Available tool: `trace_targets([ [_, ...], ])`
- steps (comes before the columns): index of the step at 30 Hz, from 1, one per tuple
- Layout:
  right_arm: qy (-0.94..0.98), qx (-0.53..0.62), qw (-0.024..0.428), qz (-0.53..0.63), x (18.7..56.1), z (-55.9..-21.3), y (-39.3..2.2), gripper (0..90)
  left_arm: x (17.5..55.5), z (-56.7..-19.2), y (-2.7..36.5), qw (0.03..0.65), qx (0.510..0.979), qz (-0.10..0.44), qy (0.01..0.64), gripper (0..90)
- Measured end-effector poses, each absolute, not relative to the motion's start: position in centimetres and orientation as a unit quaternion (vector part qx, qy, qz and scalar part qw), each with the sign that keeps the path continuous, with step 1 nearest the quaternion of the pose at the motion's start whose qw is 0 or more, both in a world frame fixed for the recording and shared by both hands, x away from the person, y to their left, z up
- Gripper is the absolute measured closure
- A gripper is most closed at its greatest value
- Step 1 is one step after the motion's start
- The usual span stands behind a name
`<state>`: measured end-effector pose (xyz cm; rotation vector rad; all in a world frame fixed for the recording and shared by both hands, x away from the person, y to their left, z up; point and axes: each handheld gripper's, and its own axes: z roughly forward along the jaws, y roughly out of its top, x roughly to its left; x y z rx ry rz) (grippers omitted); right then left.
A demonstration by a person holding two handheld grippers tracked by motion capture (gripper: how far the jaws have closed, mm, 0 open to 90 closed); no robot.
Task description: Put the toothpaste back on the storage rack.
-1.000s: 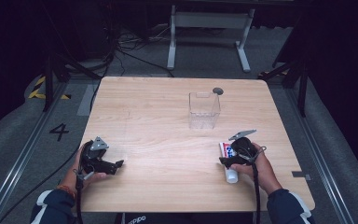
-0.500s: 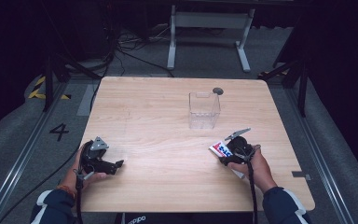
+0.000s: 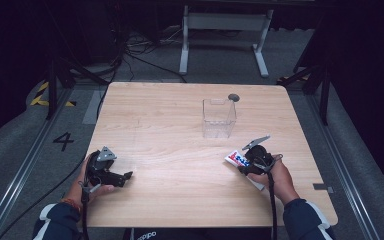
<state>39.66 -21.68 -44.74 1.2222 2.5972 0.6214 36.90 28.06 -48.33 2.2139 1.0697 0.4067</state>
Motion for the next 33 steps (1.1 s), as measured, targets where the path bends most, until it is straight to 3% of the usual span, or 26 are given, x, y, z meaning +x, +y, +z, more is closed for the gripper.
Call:
trace_targets([
  [12,0.878,0.402,0.091,0.242,39.1,-44.1,-22.2,67.6,36.9,-48.3,28.0,0.319,0.841,0.155,0.408,0.1],
  [33,0.851,0.379,0.124,0.341,37.9,-40.6,-23.5,68.1,36.9,-48.3,28.0,0.319,0.841,0.155,0.408,0.1],
])
